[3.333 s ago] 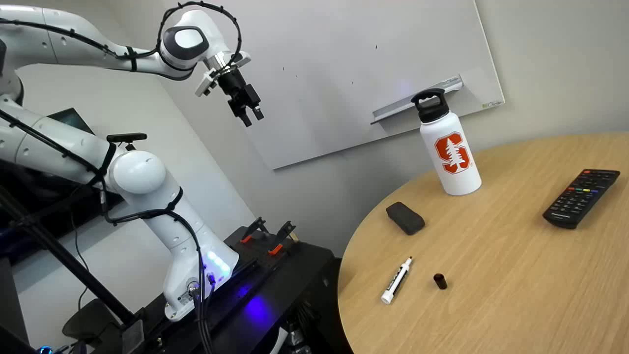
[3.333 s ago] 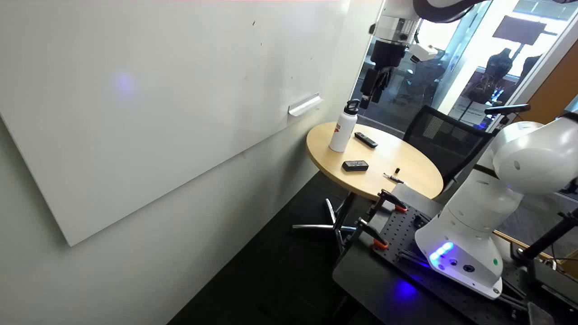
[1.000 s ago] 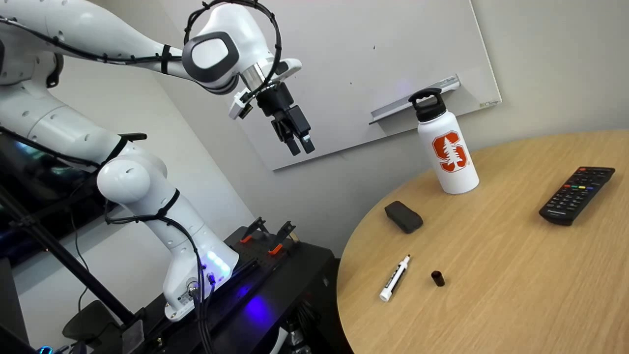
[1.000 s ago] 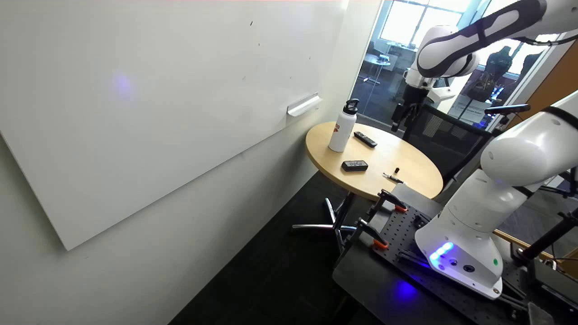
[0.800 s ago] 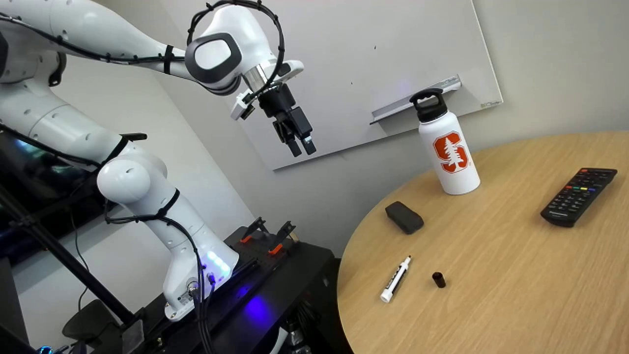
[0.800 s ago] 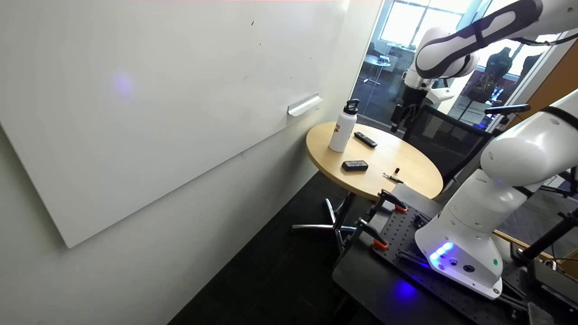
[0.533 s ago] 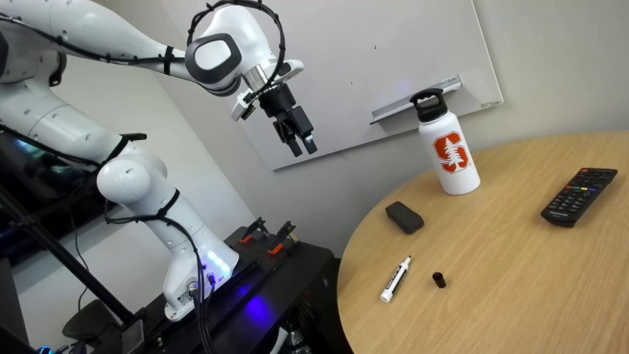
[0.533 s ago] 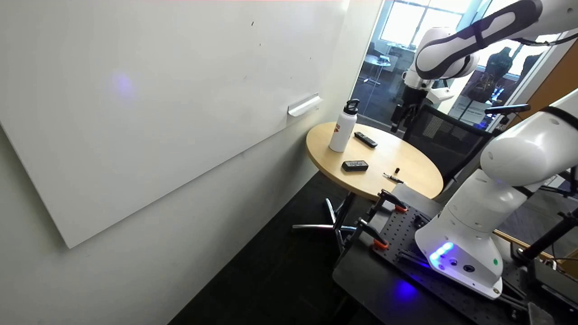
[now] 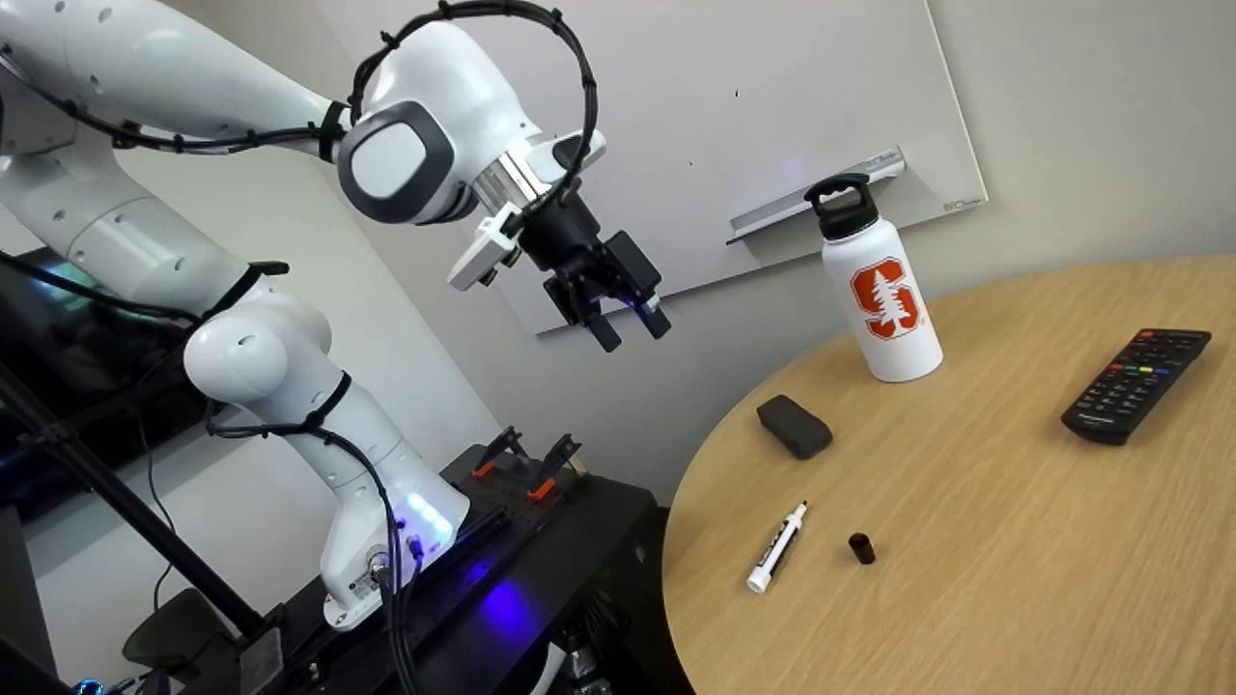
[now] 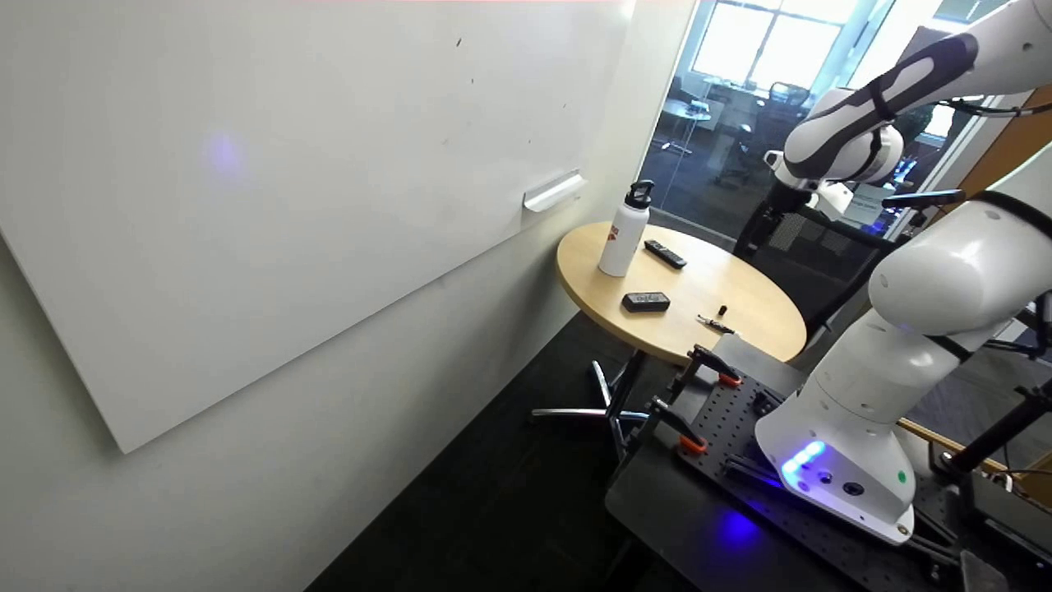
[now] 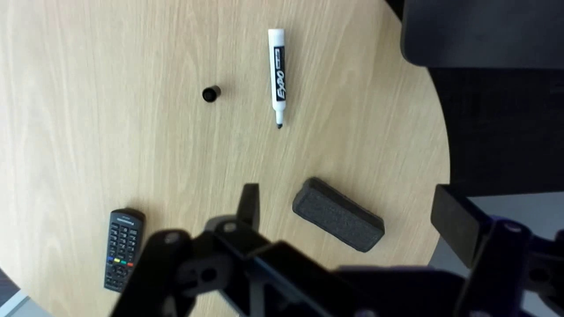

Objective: Use the marker to scribble on the white board

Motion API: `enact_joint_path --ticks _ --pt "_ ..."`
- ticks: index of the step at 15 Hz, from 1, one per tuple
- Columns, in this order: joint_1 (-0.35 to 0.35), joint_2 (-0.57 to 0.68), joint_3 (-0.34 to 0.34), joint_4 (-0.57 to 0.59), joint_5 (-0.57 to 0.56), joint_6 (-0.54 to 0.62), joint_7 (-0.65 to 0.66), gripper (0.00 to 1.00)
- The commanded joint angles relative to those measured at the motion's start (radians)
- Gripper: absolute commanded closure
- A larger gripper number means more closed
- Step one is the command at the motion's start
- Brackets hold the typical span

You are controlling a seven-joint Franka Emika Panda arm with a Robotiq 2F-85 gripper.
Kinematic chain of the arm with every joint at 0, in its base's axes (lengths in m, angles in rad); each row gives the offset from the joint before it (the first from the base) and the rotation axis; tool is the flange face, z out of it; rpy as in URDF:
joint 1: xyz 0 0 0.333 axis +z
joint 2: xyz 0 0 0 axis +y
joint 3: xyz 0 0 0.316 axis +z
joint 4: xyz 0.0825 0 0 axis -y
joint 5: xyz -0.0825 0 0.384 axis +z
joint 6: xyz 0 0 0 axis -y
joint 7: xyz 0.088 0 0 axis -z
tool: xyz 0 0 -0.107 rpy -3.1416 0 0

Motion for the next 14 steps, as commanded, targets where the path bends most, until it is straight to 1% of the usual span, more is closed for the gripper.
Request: enact_joint_path --ticks 1,3,4,5,8,11,12,13,14 --pt "0.041 0.166 -0.096 0.033 0.166 0.068 -0.204 0.00" --pt "0.062 0.286 -0.111 0.061 0.261 0.103 -0.227 0.00" --pt "0.060 0.345 -0.097 0.075 0.288 0.136 -0.201 0.00" --pt "0.004 0.205 -0.078 0.022 0.227 0.083 -0.213 0.00" --pt "0.008 0.321 -0.057 0.056 0.251 0.122 -0.199 0.00" --pt "0.007 0.341 -0.053 0.071 0.251 0.122 -0.196 0.00" --pt "0.044 0.359 -0.085 0.065 0.293 0.173 -0.213 0.00" --pt "0.026 0.364 -0.067 0.061 0.333 0.182 -0.253 0.00" --pt "0.021 0.372 -0.060 0.057 0.363 0.208 -0.266 0.00"
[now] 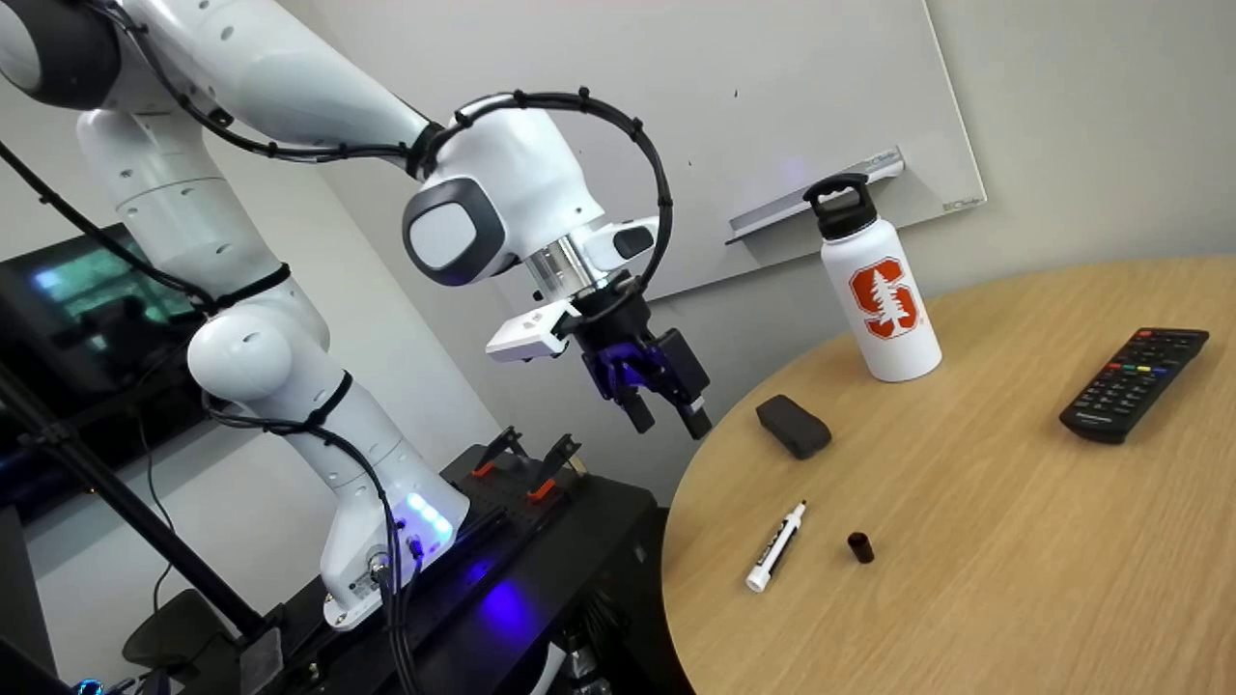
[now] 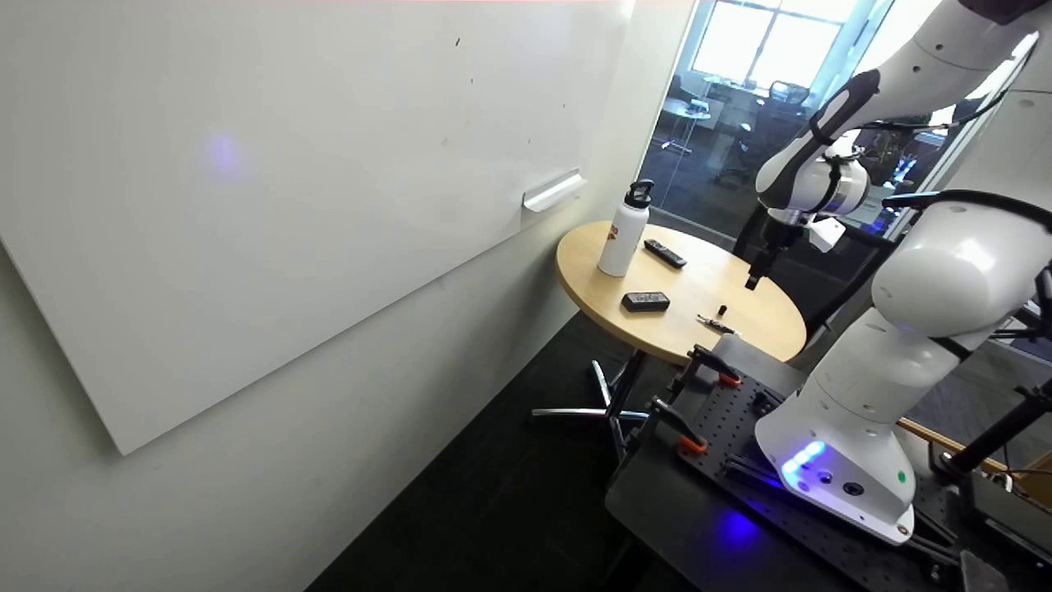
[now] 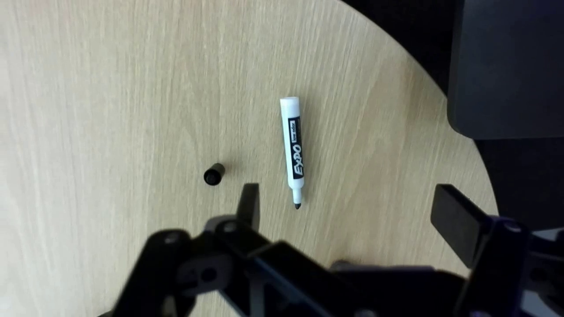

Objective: Use the marker to scribble on the white board

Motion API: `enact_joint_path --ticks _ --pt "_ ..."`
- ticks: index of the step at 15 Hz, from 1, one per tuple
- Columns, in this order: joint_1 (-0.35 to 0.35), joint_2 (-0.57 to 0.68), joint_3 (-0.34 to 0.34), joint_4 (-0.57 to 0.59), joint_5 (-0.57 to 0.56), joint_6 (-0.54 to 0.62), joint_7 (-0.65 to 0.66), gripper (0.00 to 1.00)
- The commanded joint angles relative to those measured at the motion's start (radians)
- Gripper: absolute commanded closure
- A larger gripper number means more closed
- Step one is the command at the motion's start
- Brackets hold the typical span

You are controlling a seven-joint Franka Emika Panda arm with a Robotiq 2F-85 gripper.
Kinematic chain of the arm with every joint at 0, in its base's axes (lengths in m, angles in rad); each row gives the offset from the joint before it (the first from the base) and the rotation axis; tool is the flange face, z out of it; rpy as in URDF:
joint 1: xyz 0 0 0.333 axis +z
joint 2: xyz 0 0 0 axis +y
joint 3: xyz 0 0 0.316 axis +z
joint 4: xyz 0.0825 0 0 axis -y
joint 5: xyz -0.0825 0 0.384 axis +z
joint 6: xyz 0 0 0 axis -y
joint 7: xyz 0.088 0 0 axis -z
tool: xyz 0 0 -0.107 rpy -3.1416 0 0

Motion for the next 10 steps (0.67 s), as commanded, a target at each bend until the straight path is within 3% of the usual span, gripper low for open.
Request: enact_joint_path --ticks 1,5,10 --pt "-0.028 0.031 0.037 -0.021 0.111 0.109 -0.077 0.00" --pt "-0.093 0.106 0.140 -0.001 0.322 0.161 -0.231 0.00" --pt "-0.244 0.249 0.312 0.081 0.541 0.214 -0.412 0.00"
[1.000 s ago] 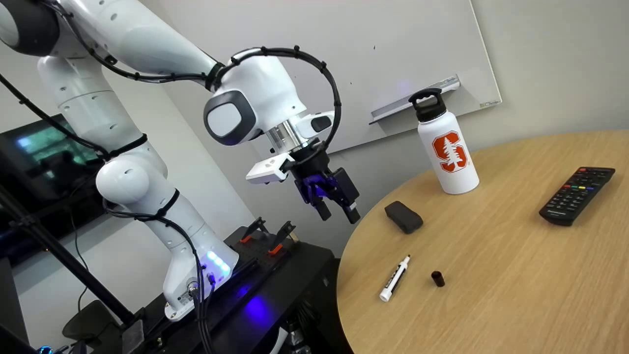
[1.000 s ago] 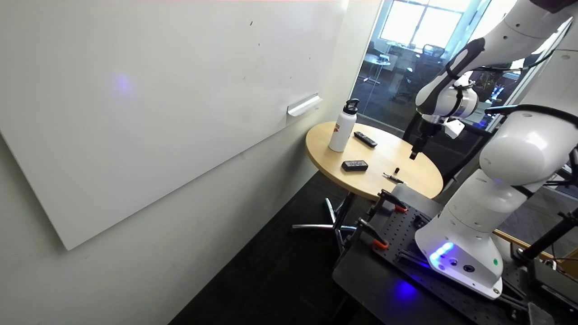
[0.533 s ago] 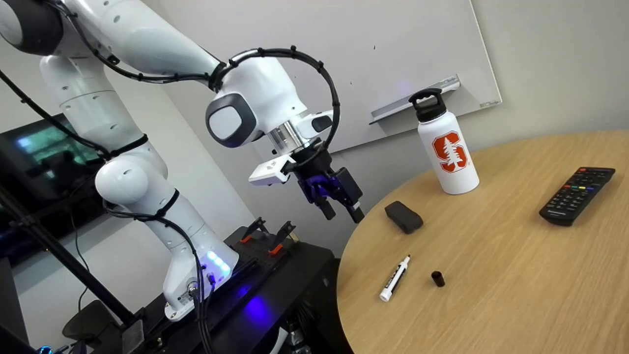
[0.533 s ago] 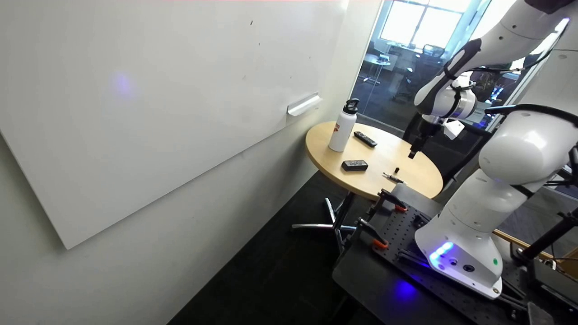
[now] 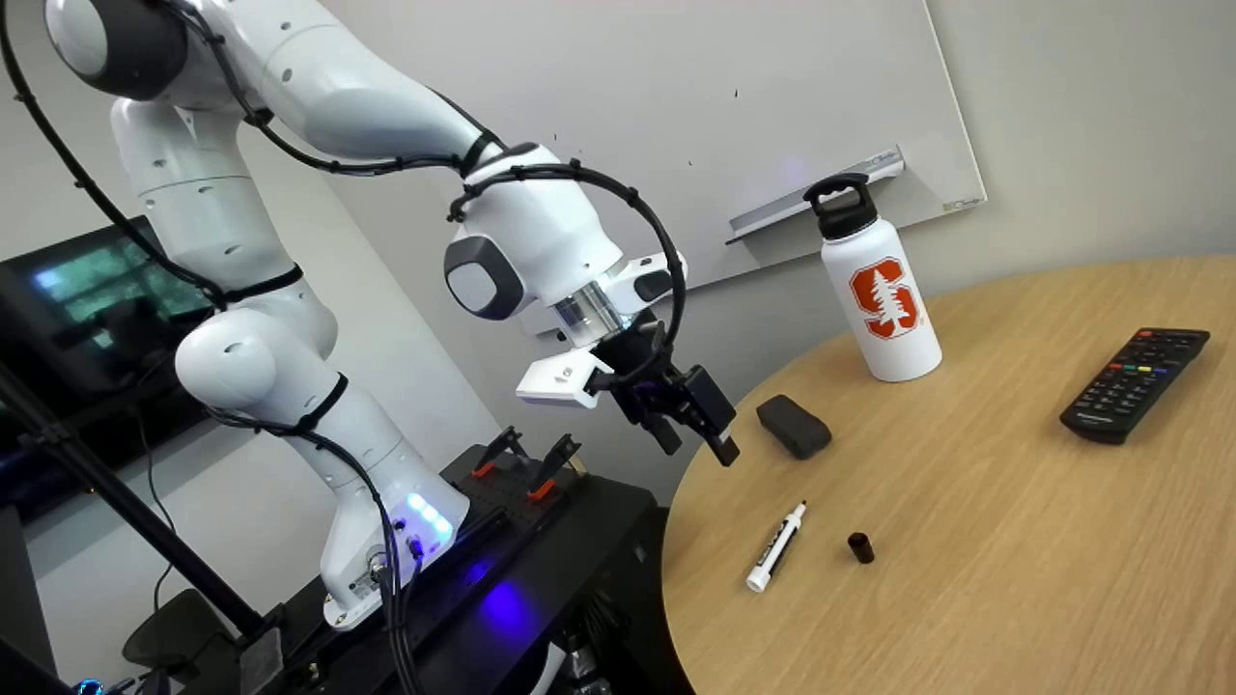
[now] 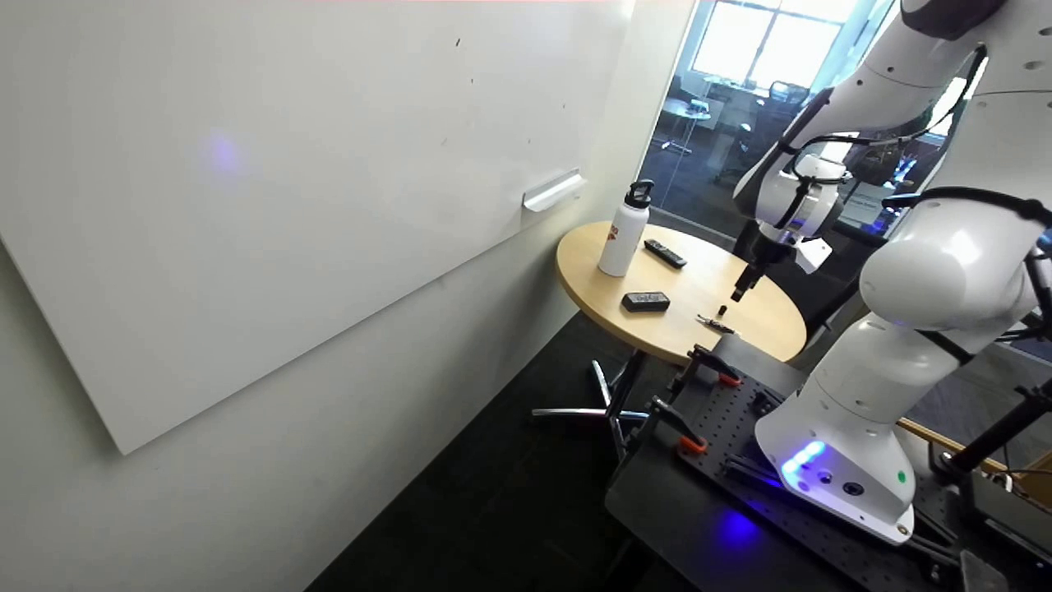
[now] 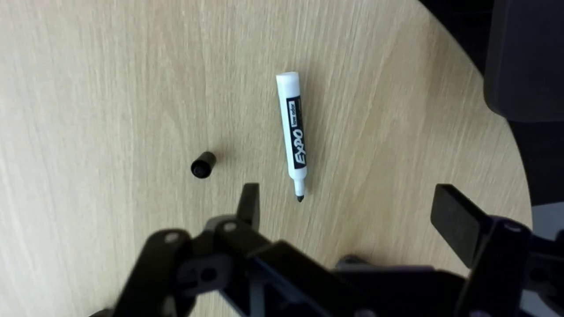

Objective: Use the marker to scribble on the white board

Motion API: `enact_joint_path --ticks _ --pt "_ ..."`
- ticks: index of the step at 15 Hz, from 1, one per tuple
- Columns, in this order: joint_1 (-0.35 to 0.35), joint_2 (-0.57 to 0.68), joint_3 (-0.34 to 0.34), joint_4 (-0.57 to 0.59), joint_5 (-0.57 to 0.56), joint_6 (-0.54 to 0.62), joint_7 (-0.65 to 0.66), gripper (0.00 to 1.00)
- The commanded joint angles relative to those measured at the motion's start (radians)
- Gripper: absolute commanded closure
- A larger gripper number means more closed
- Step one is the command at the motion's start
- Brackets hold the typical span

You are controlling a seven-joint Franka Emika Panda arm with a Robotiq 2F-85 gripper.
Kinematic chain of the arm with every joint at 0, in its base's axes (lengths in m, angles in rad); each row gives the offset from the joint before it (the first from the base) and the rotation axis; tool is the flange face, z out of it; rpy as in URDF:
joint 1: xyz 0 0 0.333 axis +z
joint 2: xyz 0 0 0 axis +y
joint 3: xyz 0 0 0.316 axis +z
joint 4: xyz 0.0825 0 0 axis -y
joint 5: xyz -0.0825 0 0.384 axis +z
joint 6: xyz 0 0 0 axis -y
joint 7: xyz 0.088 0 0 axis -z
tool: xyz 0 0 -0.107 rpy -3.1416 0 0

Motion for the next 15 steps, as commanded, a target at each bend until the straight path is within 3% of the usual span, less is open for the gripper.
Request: enact_joint_path --ticks 1,3,4,9,15 --pt "-0.105 0.141 0.098 0.094 0.096 0.072 -0.093 0.00" --pt "-0.112 0.234 0.091 0.144 0.062 0.111 -0.083 0.00" --pt "-0.098 0.137 0.081 0.084 0.061 0.061 -0.066 0.00" --pt "-0.100 0.173 0.080 0.101 0.060 0.064 -0.065 0.00" --pt "-0.205 0.186 0.199 0.100 0.081 0.138 -0.164 0.00"
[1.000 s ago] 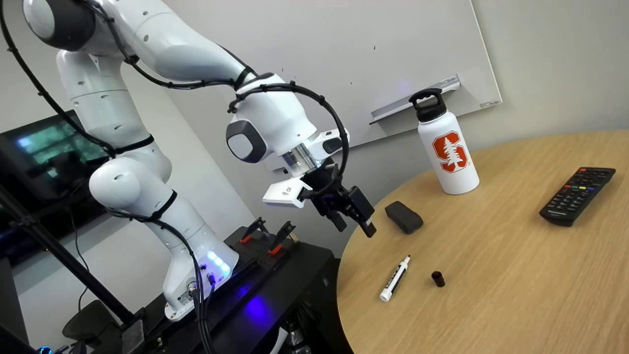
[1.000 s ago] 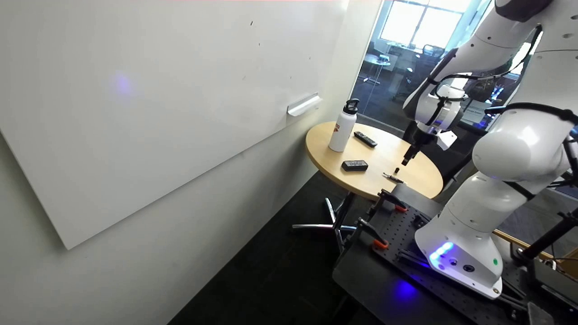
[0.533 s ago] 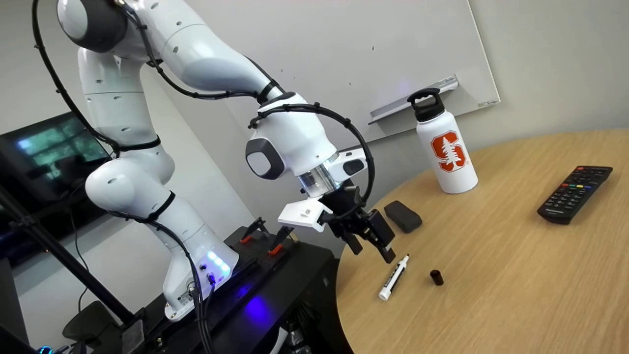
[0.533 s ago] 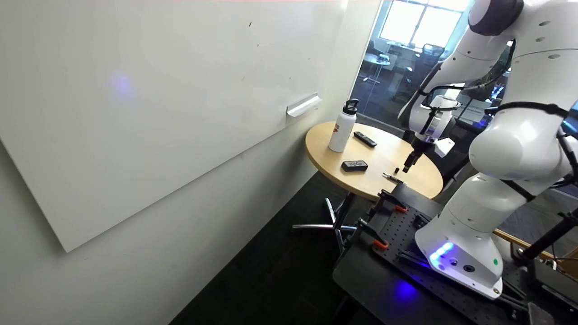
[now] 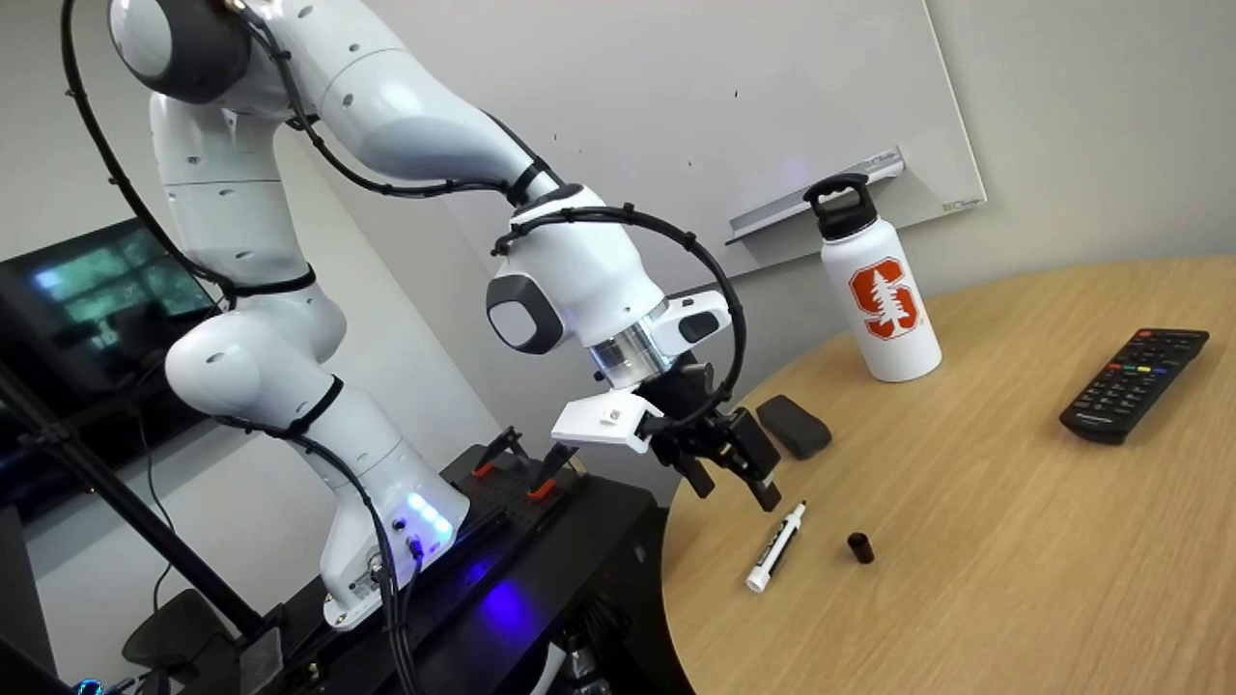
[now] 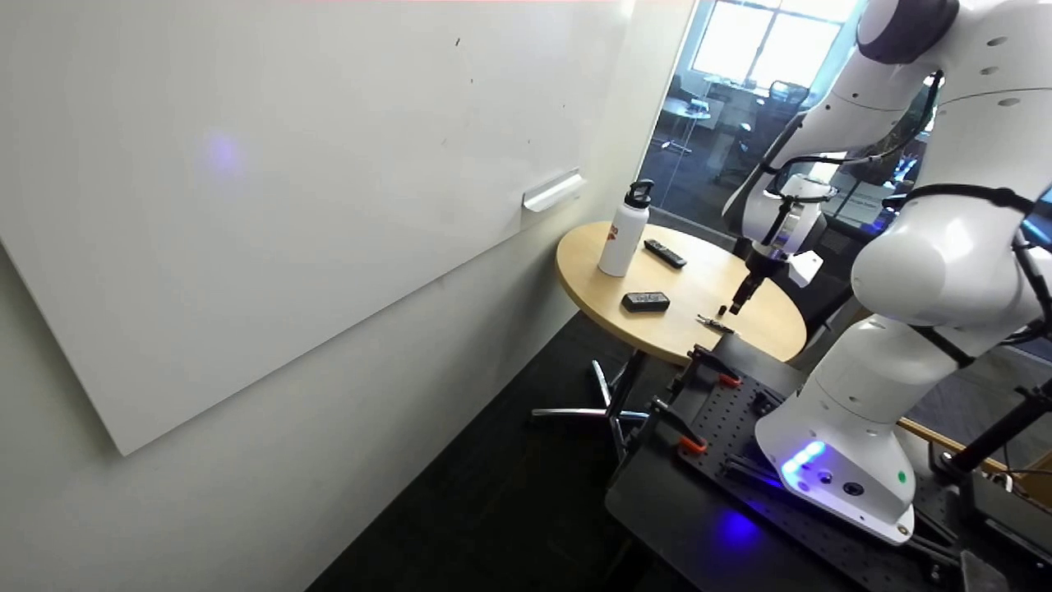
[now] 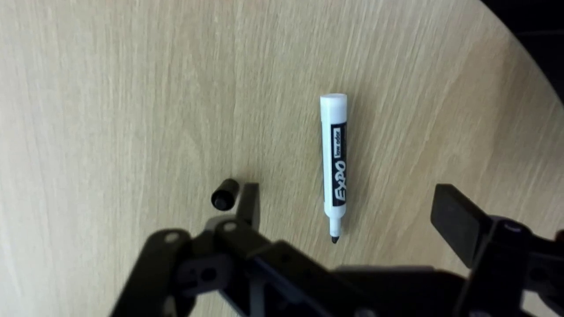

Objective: Use the marker to scribble on the white board

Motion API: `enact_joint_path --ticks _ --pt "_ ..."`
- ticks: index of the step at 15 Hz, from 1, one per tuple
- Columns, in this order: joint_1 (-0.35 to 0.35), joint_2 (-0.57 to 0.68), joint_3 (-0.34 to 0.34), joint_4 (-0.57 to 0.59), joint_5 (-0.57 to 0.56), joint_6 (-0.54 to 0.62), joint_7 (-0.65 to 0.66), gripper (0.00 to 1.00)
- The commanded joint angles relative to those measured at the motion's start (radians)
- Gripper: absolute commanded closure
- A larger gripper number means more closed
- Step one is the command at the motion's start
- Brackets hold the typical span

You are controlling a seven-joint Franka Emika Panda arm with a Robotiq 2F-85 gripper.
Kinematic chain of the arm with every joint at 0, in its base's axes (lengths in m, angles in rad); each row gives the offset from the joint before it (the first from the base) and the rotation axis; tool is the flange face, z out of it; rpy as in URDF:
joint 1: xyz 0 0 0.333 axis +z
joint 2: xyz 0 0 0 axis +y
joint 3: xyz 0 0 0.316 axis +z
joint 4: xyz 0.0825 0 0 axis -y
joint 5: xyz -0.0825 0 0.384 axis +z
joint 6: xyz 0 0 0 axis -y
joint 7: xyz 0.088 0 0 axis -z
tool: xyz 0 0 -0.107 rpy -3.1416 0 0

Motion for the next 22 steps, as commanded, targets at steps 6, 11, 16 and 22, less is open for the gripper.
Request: enact_joint_path --ticks 6,11,16,22 --pt "-0.098 0.086 0.099 0.026 0.002 0.074 -0.074 0.00" --pt "-0.159 0.142 0.124 0.048 -0.162 0.117 0.069 0.00" --pt "-0.212 0.180 0.134 0.072 -0.385 0.133 0.240 0.00" --pt "-0.237 0.207 0.132 0.099 -0.532 0.134 0.358 0.35"
